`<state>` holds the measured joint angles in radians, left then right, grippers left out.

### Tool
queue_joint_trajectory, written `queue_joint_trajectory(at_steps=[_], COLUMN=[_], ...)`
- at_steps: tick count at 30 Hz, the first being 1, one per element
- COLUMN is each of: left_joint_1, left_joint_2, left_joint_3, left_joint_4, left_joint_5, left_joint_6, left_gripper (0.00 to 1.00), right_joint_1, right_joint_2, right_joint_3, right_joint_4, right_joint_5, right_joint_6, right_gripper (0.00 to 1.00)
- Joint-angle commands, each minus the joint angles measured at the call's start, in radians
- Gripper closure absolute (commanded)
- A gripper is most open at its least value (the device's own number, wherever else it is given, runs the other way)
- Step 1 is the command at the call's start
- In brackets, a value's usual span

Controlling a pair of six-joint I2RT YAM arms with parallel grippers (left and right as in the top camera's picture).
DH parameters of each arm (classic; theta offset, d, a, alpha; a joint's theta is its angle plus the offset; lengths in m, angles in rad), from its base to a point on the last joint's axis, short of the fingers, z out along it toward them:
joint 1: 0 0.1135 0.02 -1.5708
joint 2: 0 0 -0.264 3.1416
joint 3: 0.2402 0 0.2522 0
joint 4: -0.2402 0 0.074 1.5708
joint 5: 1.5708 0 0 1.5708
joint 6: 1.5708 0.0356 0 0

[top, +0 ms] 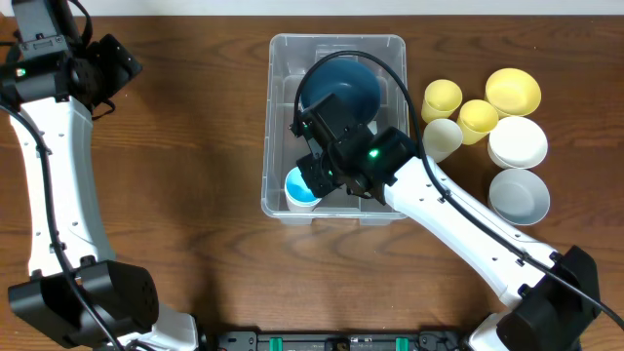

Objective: Pack container
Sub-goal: 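Drop the light blue cup into the pink cup and withdraw, then move the right gripper down and grasp the white cup's rim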

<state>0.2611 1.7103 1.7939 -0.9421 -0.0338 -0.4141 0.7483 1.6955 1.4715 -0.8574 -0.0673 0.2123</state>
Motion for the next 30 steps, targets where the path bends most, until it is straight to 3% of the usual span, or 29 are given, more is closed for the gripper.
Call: queue_joint_trajectory(at_steps=[1,17,30], left_joint_1=[0.004,0.004,0.004], left_joint_2=[0.002,0.002,0.002], left_joint_3=[0.01,0.01,0.01], left_joint_4=[-0.004,-0.004,-0.004], left_joint_5=[-0.012,-0.012,-0.012], left_joint_6=[0.01,0.01,0.01], left_gripper=[0.02,0.02,0.02], right_joint_1=[-0.04,-0.478,-0.7], right_joint_2=[-0.005,-0.139,-0.138], right_joint_3=[0.028,0.063,-0.048], right_joint_4=[-0.024,-0.277,-0.201], right_joint_5=[0.012,0.012,0.023], right_joint_6=[0.018,0.038,0.125], right_gripper=[0.53,0.42,0.42])
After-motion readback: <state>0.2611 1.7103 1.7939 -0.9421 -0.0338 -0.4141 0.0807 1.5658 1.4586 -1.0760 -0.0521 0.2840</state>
